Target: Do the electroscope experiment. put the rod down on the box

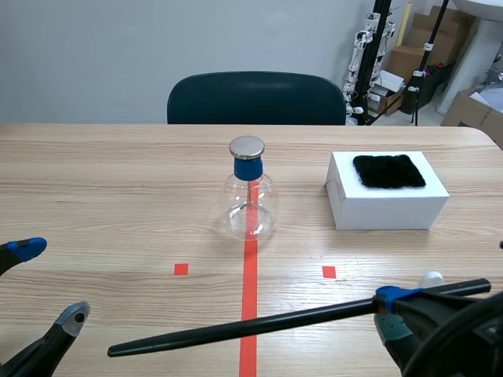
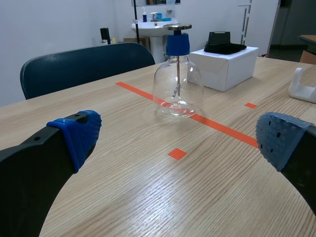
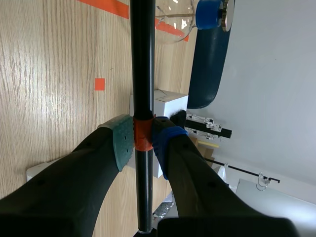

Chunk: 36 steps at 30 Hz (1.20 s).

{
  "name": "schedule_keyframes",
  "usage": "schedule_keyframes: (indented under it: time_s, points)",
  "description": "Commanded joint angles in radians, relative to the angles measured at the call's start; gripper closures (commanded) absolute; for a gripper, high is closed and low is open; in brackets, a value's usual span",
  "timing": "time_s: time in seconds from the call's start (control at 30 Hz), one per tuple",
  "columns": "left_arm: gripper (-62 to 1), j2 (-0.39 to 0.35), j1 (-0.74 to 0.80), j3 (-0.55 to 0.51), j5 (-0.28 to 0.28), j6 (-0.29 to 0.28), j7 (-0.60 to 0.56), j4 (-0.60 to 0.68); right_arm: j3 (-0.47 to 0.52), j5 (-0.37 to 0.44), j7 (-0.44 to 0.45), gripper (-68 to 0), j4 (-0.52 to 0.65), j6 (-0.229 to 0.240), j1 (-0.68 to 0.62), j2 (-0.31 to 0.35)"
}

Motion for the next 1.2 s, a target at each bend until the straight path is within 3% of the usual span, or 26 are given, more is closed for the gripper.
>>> schedule_keyframes:
  time_s: [0.0,0.5,0.67,0.77,0.8,0.87,0.97,1.03,1.17]
  points:
    - [-62.3,-0.009,0.002,-0.005,-0.013,-0.002,-0.027,0.014,0.003,0.004,-0.001,-3.7,0.011,-0.010,0.000,0.000]
    - [-62.3,-0.009,0.002,-0.005,-0.013,-0.002,-0.028,0.014,0.003,-0.002,-0.021,-3.7,0.011,-0.010,0.000,0.000]
    - [-62.3,-0.009,0.002,-0.005,-0.013,-0.002,-0.027,0.014,0.004,0.006,-0.083,-3.7,0.011,-0.008,0.020,0.039]
    - [-62.3,-0.009,0.002,-0.005,-0.013,-0.002,-0.028,0.014,0.004,0.050,-0.152,-3.7,0.011,0.005,0.066,0.068]
    - [-62.3,-0.009,0.002,-0.005,-0.013,-0.002,-0.028,0.014,0.004,0.061,-0.172,-3.7,0.011,0.021,0.087,0.074]
    - [-62.3,-0.009,0.002,-0.005,-0.013,-0.002,-0.028,0.014,0.004,0.084,-0.220,-3.7,0.011,0.098,0.137,0.092]
    - [-62.3,-0.009,0.002,-0.005,-0.013,-0.002,-0.028,0.014,0.004,0.139,-0.264,-3.7,0.011,0.292,0.220,0.128]
    - [-62.3,-0.009,0.002,-0.005,-0.013,-0.002,-0.028,0.014,0.004,0.193,-0.289,-3.7,0.011,0.396,0.274,0.161]
    - [-62.3,-0.009,0.002,-0.005,-0.013,-0.002,-0.028,0.014,0.004,0.345,-0.345,-3.7,0.011,0.530,0.397,0.236]
